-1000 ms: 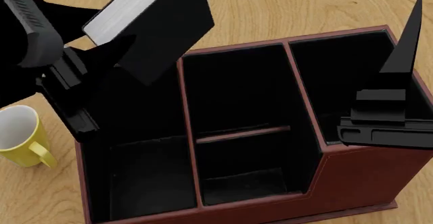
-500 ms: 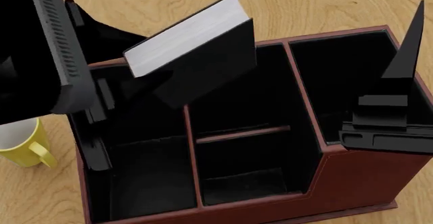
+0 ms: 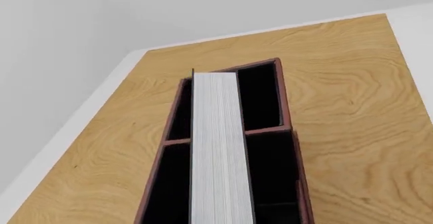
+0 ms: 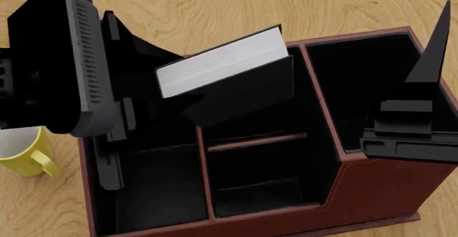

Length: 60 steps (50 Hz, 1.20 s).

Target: Pick up the book and place it in the back compartment of the caddy.

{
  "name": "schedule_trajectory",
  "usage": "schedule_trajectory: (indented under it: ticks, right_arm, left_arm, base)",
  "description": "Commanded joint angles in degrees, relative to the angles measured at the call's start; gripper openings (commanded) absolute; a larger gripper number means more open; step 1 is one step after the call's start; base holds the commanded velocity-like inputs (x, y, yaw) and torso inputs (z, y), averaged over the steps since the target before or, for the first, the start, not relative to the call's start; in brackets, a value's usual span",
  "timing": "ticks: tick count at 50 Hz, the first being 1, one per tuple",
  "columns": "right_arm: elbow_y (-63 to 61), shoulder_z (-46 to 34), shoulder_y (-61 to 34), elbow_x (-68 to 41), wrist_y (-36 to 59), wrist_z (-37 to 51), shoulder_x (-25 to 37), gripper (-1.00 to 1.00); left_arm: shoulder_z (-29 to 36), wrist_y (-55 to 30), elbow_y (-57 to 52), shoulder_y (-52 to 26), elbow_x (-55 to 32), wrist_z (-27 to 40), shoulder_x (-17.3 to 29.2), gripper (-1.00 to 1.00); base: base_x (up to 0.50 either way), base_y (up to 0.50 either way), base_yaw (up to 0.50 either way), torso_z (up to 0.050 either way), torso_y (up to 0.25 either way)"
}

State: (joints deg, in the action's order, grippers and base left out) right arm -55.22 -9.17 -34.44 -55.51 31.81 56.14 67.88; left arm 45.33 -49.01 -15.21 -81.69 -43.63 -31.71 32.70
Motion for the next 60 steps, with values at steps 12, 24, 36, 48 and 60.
schedule_trajectory:
  ticks: [12,24,36,48,60]
  right_arm:
    - [0.2,0.0,0.1,-0.4,0.0,0.5,0.6,1.0]
    - [0.7,0.2,1.8,0.7,-1.3,0.1,0.7,1.0]
    - [0.9,0.1,2.2,1.2,-1.6,0.1,0.6,1.0]
    - [0.7,0.4,3.3,1.5,-2.3,0.3,0.8,1.0]
    - [1.0,0.5,4.1,2.0,-2.9,0.1,0.9,1.0]
  left_arm:
    - [1.8,5.7,4.3,-0.7,2.1,-5.5,-1.7,-1.0]
    - [2.6,5.5,5.4,-0.6,2.0,-5.9,-2.7,-1.0]
    - [3.9,6.2,6.4,0.3,2.7,-6.5,-3.3,-1.0]
    - [4.4,6.3,5.7,1.3,2.4,-6.2,-3.4,-1.0]
    - [5.3,7.2,6.3,1.8,3.1,-6.4,-4.2,-1.0]
  base:
    - [0.0,0.0,0.0,0.0,0.002]
    - [0.0,0.0,0.0,0.001,0.001]
    - [0.0,0.0,0.0,0.0,0.002]
    - [0.0,0.0,0.0,0.0,0.001]
    - [0.0,0.0,0.0,0.001,0.002]
